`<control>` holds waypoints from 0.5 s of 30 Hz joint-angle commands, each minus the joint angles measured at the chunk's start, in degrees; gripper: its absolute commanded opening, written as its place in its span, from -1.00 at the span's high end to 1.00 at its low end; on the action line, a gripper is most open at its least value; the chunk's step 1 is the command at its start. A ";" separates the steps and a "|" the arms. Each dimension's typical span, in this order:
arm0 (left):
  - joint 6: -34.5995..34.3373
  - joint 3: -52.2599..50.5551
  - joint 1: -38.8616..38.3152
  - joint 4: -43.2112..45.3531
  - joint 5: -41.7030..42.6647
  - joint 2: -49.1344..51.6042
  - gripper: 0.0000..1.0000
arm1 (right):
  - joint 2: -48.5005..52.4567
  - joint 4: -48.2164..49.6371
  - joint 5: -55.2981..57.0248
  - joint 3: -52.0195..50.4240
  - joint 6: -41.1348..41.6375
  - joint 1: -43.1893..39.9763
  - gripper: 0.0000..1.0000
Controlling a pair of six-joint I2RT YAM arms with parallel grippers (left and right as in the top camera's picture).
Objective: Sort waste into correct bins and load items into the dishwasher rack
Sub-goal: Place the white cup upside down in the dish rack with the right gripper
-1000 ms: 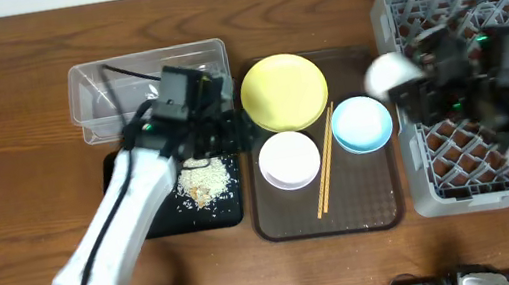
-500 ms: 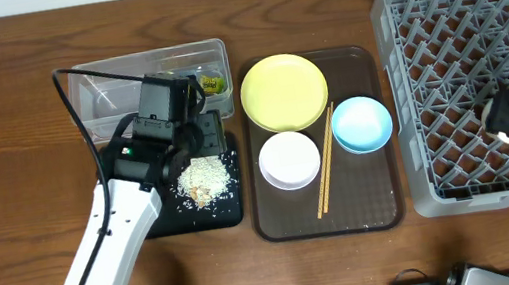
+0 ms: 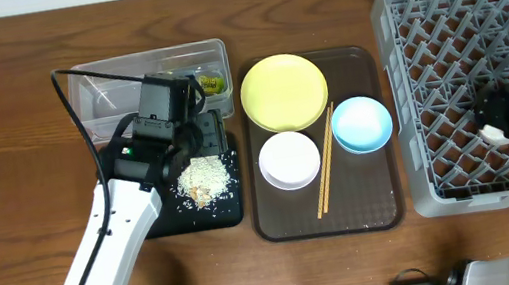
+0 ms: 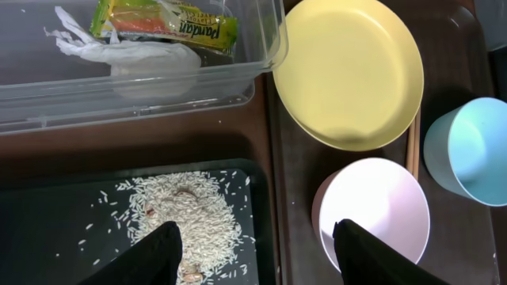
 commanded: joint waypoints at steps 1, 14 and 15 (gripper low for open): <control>-0.33 1.01 0.17 -0.20 -0.92 0.17 -0.30 | -1.01 0.04 -3.23 0.79 0.35 -0.48 -0.67; -0.33 0.98 0.17 -0.87 -0.94 0.17 -0.30 | -6.86 0.48 -3.41 4.98 0.33 0.00 -0.47; -0.33 0.98 0.17 -0.87 -0.94 0.17 -0.30 | -6.86 0.00 -4.46 4.98 0.31 0.09 -0.25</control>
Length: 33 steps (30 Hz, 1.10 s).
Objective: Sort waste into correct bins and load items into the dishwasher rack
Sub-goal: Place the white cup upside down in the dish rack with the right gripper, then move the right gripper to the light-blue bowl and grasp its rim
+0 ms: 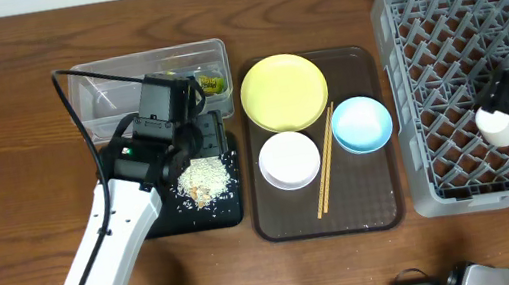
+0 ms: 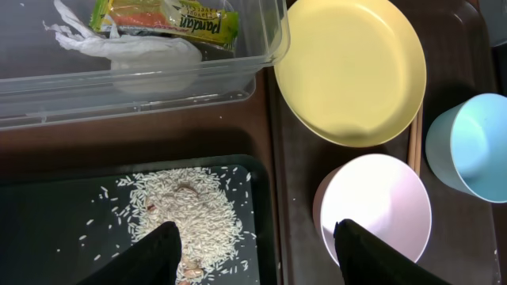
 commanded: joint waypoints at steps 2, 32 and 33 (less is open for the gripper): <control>-0.31 1.01 0.17 -0.17 -0.94 0.17 -0.30 | -0.61 -2.05 -6.16 0.83 -0.96 0.44 0.31; -0.31 0.98 0.17 -0.35 -0.94 0.17 -0.30 | 4.63 -2.23 18.29 -0.66 7.65 0.35 0.86; -0.31 0.98 0.17 -0.35 -0.94 0.17 -0.30 | 4.63 -2.23 18.38 -0.66 7.67 0.35 0.83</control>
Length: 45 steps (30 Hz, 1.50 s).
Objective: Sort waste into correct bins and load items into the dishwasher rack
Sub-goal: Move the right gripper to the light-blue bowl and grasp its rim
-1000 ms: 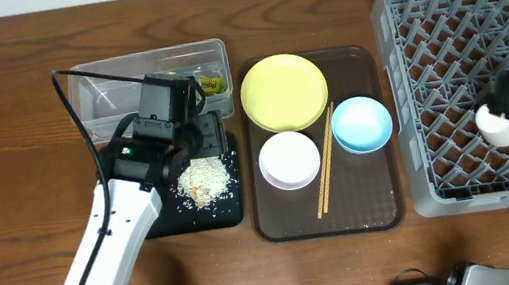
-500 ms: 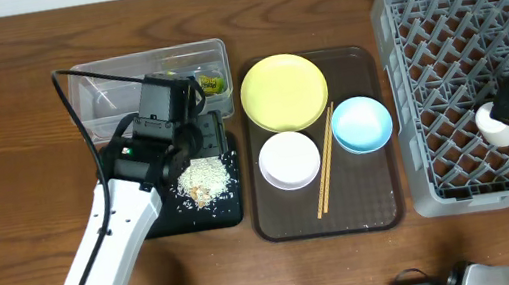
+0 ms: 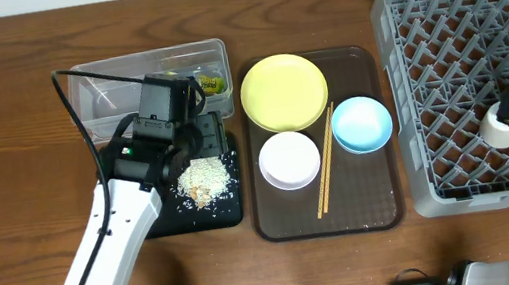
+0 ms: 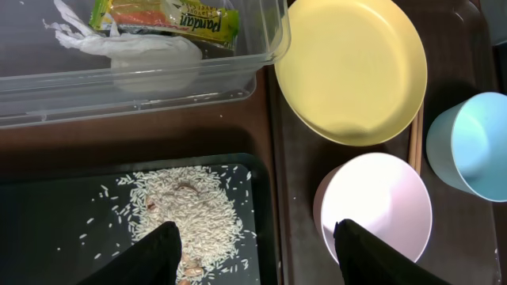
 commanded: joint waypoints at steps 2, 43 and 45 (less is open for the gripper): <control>-0.33 0.98 0.17 -0.17 -0.94 0.17 -0.30 | 0.31 -0.04 4.24 -0.37 2.49 -0.04 0.78; -0.33 0.98 0.17 -0.63 -0.94 0.15 -0.32 | 20.81 9.18 -11.10 6.62 -15.43 32.70 0.08; -0.33 0.98 0.17 -0.63 -0.94 0.15 -0.32 | 22.10 9.33 -11.06 6.62 -14.47 32.70 0.13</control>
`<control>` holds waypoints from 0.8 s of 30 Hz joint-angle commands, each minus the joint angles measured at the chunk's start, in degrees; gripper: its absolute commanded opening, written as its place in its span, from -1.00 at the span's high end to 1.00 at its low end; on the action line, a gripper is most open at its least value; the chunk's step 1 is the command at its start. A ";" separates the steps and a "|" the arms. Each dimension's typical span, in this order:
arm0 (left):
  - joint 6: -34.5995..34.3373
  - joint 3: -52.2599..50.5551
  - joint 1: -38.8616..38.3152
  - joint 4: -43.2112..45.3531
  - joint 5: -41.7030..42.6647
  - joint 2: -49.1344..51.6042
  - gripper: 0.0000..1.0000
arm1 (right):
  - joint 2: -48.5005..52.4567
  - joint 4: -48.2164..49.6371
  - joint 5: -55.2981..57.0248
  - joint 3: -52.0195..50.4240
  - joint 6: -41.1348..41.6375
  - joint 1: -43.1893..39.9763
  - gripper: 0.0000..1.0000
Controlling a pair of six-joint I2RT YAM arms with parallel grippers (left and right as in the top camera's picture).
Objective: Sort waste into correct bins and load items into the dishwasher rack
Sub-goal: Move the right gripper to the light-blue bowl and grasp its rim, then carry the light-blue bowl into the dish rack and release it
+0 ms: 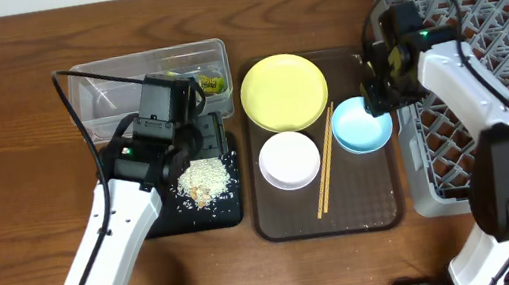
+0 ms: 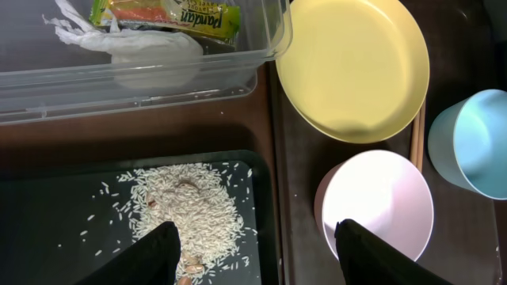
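On the brown tray (image 1: pixel 277 222) lie a yellow plate (image 1: pixel 284 91) (image 2: pixel 352 67), a white bowl (image 1: pixel 289 158) (image 2: pixel 379 206), a blue cup (image 1: pixel 361 126) (image 2: pixel 473 142) and chopsticks (image 1: pixel 325 159). My right gripper (image 1: pixel 375 86) hangs over the blue cup's far right rim and looks open, with nothing in it. My left gripper (image 2: pixel 269 257) stands open above the black tray (image 2: pixel 47 214), its fingers astride the tray's right edge, one over the rice pile (image 2: pixel 186 210). The grey dishwasher rack stands at the right; my right arm hides part of it.
A clear plastic bin (image 1: pixel 104 84) (image 2: pixel 135 91) behind the black tray holds a green snack wrapper (image 2: pixel 170 17) and crumpled white tissue (image 2: pixel 135 47). Brown wooden table (image 1: pixel 0 201) surrounds everything. The left arm's cable loops over the bin.
My right gripper was at the rack's right side on a white item. Now it is over the brown tray at the blue cup, without that item. The left arm has not moved.
The right gripper was low in the rack's right side with a white item. Then it held it a little higher there, then lower again. Now it has left the rack empty and is at the blue cup. The left gripper stayed open over the rice throughout.
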 commanded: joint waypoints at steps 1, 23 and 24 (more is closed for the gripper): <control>-0.31 0.98 0.17 -0.17 -0.94 0.15 -0.32 | 2.32 0.26 2.82 -0.42 2.38 0.72 0.21; -0.31 0.98 0.17 -0.17 -0.92 0.17 -0.32 | 3.39 -0.90 3.50 -2.38 2.56 0.72 0.97; -0.31 0.98 0.17 -0.17 -0.94 0.17 -0.32 | 3.39 -0.83 3.50 -2.38 2.69 0.72 0.98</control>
